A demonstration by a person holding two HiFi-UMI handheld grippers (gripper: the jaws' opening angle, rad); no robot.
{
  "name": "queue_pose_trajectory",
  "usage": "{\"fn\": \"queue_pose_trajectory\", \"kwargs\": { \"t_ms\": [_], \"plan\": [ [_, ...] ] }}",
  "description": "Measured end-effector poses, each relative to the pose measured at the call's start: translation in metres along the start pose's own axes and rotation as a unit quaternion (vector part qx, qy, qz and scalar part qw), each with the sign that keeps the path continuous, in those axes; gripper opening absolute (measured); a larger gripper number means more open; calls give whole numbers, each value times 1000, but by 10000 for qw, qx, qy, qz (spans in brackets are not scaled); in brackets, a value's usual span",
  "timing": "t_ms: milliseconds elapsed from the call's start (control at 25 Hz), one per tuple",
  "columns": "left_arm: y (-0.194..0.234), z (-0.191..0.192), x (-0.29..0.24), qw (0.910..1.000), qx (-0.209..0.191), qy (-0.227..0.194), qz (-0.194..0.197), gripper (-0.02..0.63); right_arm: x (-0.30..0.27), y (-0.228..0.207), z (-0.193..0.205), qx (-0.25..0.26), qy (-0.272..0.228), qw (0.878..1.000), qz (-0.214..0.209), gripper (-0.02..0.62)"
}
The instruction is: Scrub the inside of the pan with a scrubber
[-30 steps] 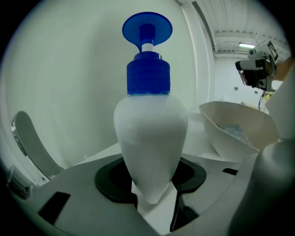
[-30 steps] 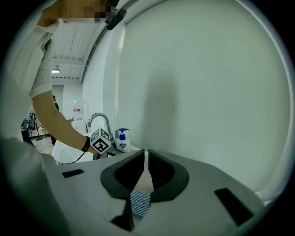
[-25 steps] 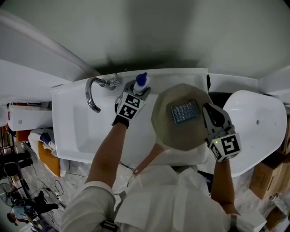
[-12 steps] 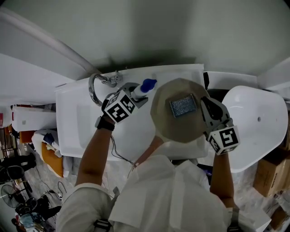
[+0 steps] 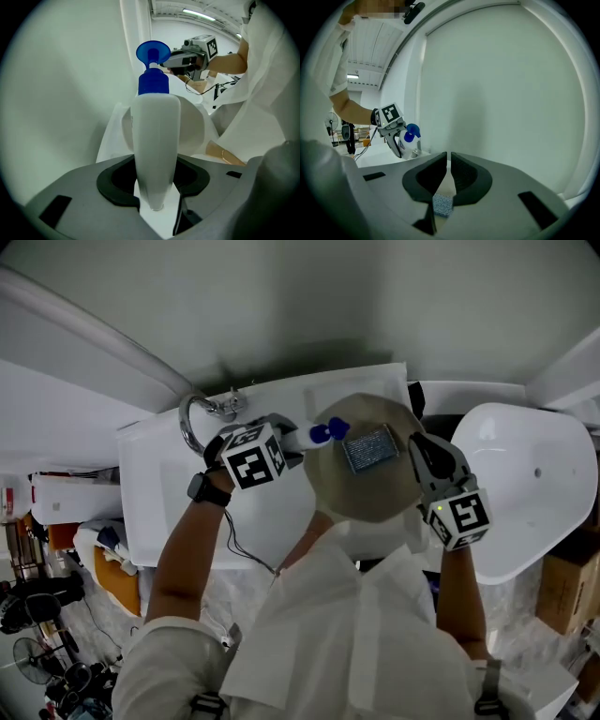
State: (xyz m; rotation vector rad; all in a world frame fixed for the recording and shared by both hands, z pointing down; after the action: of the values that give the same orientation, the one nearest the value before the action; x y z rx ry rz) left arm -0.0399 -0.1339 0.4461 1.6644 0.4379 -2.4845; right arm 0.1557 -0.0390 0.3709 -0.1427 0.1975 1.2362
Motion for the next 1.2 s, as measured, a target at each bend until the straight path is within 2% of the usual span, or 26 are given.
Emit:
{"fn": "queue_pose_trajectory", "kwargs": {
  "t_ms": [440,800,920,1040,1120,1200],
  "plan": [
    [-1,-11,-3,10000,-24,57,75,207,18,-9,4,-78,-14,9998,156,11],
    [5,-8,-8,9997,194,-121,-9,207,10,-10,3,-93,-23,9999,100,11],
    [10,-3,-11,9987,383,-315,-103,207,4,-7,3,-74,7,9999,70,11],
    [22,4,-15,9947,745,-626,-342,207,-4,-7,1,-38,24,10000,25,11],
    [37,10,-20,9883,1059,-905,-629,207,-11,-7,2,-26,43,10000,-15,11],
    [55,16,-24,9775,1396,-1240,-983,207,-17,-7,3,-13,79,10000,-53,11]
  ]
}}
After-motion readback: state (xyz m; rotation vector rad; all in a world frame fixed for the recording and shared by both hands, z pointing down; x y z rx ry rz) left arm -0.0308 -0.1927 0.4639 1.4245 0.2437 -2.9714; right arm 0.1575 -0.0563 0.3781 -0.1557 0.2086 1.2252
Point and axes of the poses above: the fingertips, and each gripper's own axes: x backward along the fingers, y to its left, z out of its underside, the point moved 2 cm from there along x, backward along the fingers, and after that the axes turned 5 degrees about -z, right-handed, at the moved point
